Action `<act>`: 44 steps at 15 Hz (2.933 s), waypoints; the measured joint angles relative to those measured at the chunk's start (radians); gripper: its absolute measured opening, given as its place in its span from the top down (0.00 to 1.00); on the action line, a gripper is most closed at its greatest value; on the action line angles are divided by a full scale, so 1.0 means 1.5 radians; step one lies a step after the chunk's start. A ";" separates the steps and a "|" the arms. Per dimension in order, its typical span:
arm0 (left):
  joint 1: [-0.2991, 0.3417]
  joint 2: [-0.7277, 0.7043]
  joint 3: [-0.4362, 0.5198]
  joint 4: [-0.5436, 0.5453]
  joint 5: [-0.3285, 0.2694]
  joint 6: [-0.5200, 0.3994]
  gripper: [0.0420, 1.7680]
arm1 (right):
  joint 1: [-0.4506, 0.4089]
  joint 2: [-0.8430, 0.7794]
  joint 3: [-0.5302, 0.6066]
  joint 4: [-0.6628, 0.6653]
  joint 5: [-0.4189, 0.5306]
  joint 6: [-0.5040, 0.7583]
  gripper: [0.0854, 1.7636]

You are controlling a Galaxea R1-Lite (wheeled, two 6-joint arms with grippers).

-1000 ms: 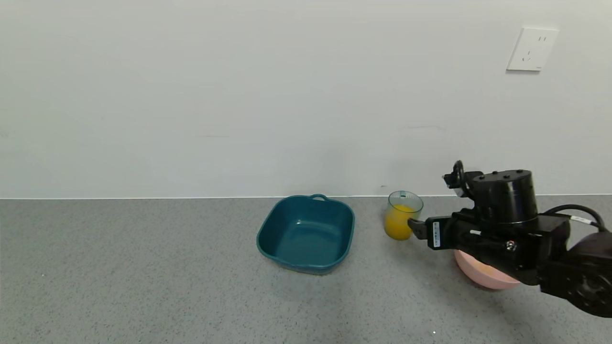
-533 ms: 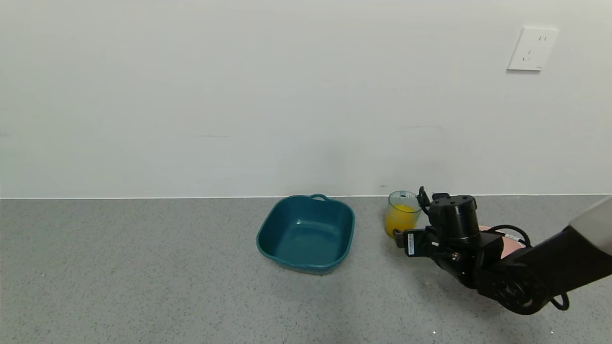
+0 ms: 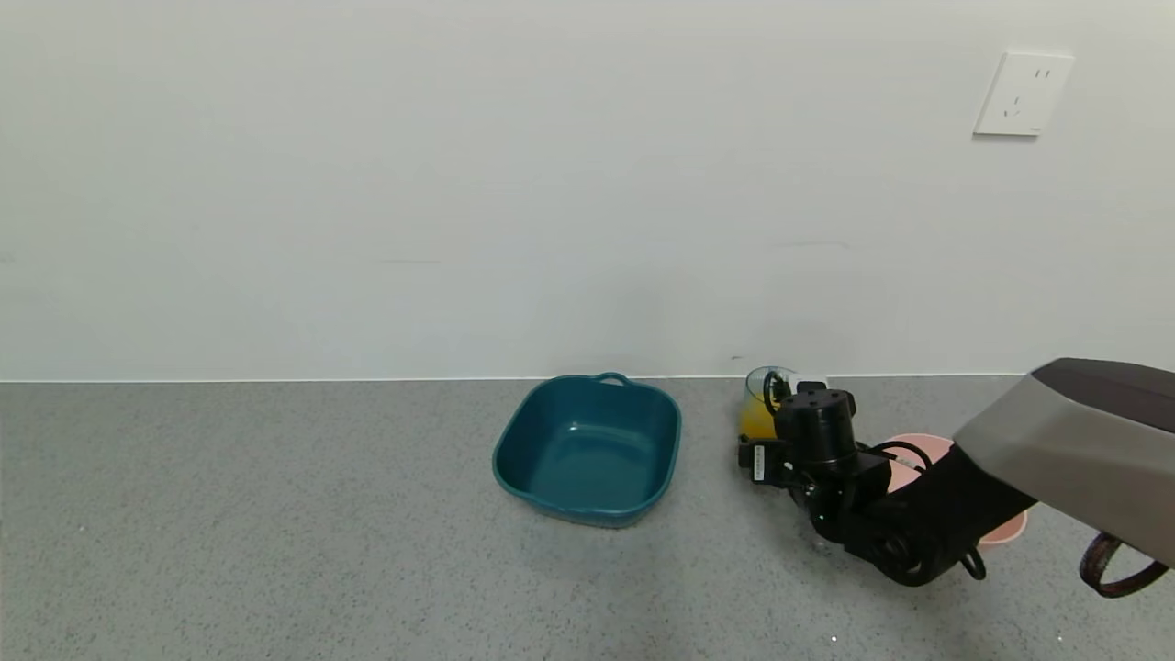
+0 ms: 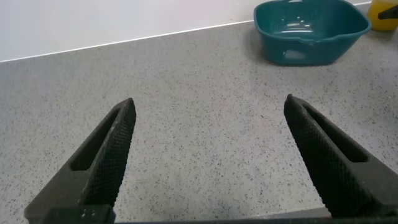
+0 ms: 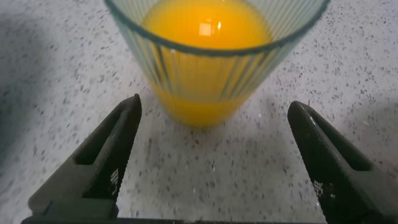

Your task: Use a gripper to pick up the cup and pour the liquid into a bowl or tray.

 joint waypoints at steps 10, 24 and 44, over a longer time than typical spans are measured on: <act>0.000 0.000 0.000 0.000 0.000 0.000 0.03 | 0.004 0.087 -0.052 -0.118 -0.039 -0.003 0.03; 0.000 0.000 0.000 0.000 0.000 0.000 0.03 | -0.009 0.149 -0.107 -0.184 -0.049 -0.016 0.03; 0.000 0.000 0.000 0.000 0.000 0.000 0.03 | -0.024 0.168 -0.150 -0.184 -0.036 -0.028 0.24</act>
